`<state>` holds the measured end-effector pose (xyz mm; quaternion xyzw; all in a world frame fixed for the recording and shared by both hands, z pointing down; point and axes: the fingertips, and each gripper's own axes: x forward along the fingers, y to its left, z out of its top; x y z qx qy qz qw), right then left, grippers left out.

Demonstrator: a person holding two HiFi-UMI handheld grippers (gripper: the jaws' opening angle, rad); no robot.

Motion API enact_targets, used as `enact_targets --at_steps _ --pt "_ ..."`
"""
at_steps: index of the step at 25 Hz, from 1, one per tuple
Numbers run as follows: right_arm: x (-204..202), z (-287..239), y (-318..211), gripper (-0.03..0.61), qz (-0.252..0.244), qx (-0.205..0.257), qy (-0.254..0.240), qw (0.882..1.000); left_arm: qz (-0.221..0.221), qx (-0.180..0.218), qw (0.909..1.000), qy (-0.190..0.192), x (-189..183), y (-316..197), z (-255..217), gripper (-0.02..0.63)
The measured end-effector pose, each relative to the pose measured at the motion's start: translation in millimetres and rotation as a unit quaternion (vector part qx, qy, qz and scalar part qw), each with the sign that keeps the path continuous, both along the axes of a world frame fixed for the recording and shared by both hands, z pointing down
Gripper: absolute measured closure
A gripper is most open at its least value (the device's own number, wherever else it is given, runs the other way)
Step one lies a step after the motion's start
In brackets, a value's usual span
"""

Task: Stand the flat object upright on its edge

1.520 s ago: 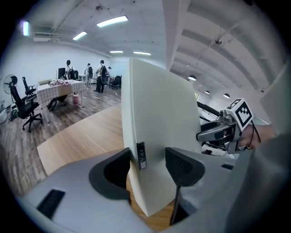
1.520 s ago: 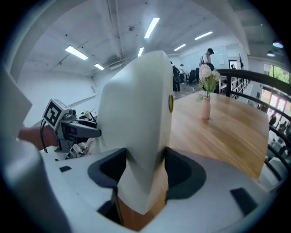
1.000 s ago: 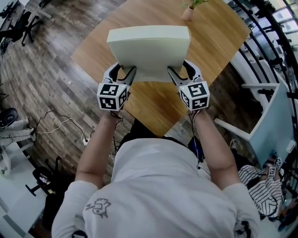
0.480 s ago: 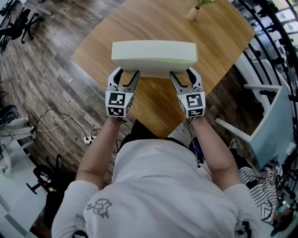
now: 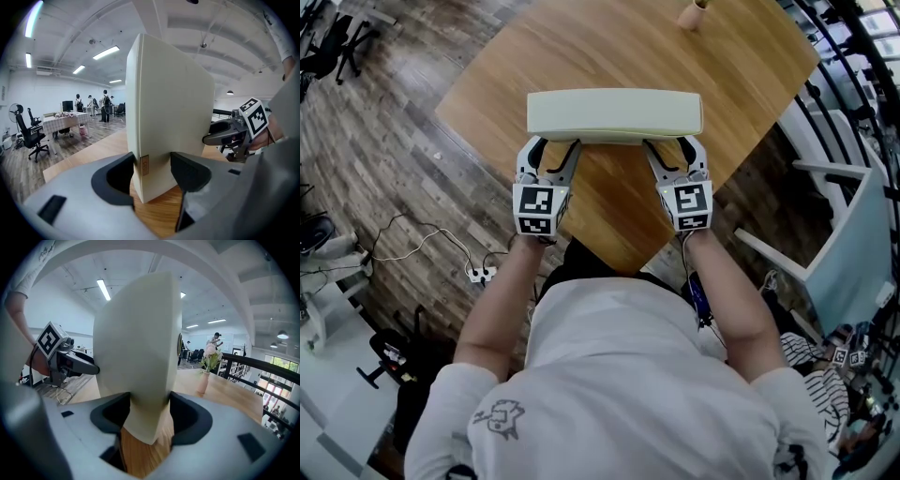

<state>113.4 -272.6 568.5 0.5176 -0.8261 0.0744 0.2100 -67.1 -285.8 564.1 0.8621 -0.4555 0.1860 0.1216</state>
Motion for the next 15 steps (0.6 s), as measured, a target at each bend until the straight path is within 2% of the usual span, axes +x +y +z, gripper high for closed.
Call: enact_targets --at_steps 7,15 --pt "3 16 2 0.302 0.0 -0.015 0.006 1.0 -0.001 -0.014 0.9999 0.001 1 4 11 0.367" --pt "4 18 3 0.291 -0.002 -0.009 -0.003 1.0 0.001 -0.003 0.9999 0.012 3 4 12 0.362"
